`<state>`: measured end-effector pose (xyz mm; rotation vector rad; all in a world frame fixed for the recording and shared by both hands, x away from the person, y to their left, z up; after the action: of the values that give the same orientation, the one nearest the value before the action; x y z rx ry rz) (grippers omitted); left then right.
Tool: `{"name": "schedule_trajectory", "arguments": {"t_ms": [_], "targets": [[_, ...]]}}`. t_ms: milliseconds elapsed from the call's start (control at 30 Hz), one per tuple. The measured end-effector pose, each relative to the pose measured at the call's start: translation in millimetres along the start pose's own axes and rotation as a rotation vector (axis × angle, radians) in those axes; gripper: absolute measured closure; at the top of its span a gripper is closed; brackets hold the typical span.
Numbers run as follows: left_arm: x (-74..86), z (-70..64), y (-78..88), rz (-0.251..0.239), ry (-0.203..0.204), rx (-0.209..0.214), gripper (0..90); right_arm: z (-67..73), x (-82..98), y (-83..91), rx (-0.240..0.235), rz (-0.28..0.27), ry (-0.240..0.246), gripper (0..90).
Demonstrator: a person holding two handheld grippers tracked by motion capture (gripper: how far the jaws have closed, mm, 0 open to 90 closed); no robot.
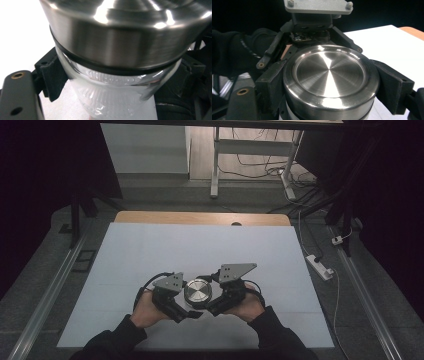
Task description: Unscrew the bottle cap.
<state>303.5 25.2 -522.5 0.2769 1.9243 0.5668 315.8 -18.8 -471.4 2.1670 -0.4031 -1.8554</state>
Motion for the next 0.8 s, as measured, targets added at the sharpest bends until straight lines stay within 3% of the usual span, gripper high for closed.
{"name": "schedule_trajectory", "arguments": {"t_ms": [100,200,300,400,567,600,667,700,767,800], "targets": [[0.5,-0.5,-0.4,0.007,-0.011,0.0,15.6,2.5,0.6,0.3,-0.04,-0.019,-0.011,18.7],[0.9,-0.2,-1.6,0.003,-0.004,-0.001,15.6,2.2,2.4,-0.1,-0.046,-0.015,-0.025,17.9],[1.2,2.1,-2.5,0.006,-0.003,-0.033,15.6,0.2,1.2,0.4,-0.039,-0.017,-0.056,8.1],[0.1,6.3,-2.4,-0.005,0.023,-0.067,15.6,-5.3,-2.3,3.9,0.024,0.001,-0.061,1.7],[-5.0,13.8,0.3,-0.041,0.077,-0.154,15.6,-15.2,-4.8,8.1,0.144,0.055,-0.117,0.0],[-6.1,14.8,0.9,-0.048,0.085,-0.177,15.6,-18.2,-3.7,8.2,0.186,0.071,-0.131,0.0],[-7.9,16.8,1.3,-0.055,0.102,-0.228,15.6,-20.6,-2.7,5.7,0.246,0.092,-0.128,0.0],[-7.9,16.8,1.3,-0.055,0.102,-0.228,15.6,-20.6,-2.7,5.7,0.246,0.092,-0.128,0.0],[-9.2,18.4,1.4,-0.066,0.123,-0.262,15.6,-22.5,-1.5,3.1,0.315,0.118,-0.106,0.0],[-9.9,20.3,1.7,-0.074,0.144,-0.289,15.6,-23.3,-1.4,0.9,0.372,0.129,-0.091,0.7]]}}
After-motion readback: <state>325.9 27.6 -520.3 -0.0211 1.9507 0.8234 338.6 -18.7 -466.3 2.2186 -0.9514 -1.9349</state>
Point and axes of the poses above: each handheld gripper's, and its own axes: y roughly backward along the jaws, x roughly out of its underside, z roughly to its left, the point moved 10 cm from there along -y, roughly forward along the jaws, and after that the axes turned 15 degrees about y, right-handed, at the moved point
